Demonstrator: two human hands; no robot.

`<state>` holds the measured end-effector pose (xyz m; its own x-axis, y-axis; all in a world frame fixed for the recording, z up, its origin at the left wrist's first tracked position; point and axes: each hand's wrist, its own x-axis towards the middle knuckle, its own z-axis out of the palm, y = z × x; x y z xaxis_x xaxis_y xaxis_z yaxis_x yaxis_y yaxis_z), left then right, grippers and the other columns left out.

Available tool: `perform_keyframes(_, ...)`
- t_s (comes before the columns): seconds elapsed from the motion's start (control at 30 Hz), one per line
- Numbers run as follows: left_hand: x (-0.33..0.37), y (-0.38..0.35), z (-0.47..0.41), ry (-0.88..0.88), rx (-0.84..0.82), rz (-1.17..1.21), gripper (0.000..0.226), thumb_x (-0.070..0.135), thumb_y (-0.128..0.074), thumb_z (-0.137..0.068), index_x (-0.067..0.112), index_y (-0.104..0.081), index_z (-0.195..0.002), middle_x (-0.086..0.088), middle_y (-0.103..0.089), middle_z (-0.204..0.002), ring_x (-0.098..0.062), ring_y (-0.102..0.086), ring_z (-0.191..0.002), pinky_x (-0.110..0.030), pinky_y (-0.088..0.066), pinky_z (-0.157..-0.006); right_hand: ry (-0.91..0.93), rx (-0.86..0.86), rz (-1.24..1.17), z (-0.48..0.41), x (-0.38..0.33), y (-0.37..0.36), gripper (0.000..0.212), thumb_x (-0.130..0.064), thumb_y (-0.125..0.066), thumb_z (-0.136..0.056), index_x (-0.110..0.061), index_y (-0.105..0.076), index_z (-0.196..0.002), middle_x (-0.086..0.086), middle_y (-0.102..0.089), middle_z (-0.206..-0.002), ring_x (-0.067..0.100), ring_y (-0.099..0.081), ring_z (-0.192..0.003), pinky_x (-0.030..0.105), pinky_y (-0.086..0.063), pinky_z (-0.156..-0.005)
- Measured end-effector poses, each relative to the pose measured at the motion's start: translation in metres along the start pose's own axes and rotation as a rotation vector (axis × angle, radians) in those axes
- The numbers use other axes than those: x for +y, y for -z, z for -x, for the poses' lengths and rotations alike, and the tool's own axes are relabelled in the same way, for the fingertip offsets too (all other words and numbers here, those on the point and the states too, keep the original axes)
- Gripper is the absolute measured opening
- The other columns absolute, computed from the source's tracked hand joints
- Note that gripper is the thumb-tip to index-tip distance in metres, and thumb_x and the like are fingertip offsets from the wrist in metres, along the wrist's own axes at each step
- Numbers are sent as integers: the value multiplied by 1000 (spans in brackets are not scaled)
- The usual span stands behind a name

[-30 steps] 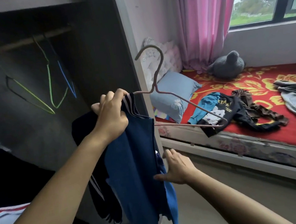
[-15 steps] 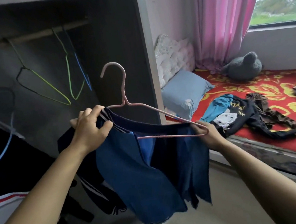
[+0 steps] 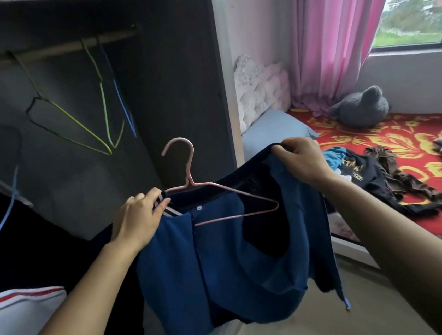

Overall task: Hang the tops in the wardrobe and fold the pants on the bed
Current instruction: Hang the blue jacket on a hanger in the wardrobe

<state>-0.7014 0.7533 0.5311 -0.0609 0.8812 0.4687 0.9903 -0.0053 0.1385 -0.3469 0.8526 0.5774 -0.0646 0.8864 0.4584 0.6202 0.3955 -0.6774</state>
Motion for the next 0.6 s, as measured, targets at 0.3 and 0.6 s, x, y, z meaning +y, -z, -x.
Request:
perform_keyframes(0.3,46,-21,9,117,39,311,54,79,-33,-87,29,-54,-81,9,-54,-58,-13,-56,-55,-35,-49,-53,-72,-54,-248,17,-39,-27,23,-37,-69,-86,-19,-64,-99,-3,-60,-64,8,-56,-61,24,-42,-56)
perform_keyframes(0.6,66,-4,0,326,106,568,49,67,-50,-87,22,-62,-71,8,-45,-44,-9,-40,-42,-29,-33,-46,-119,-489,-22,46,-36,-46,55,-8,-55,-90,-18,-37,-141,14,-62,-119,29,-71,-88,41,-61,-76)
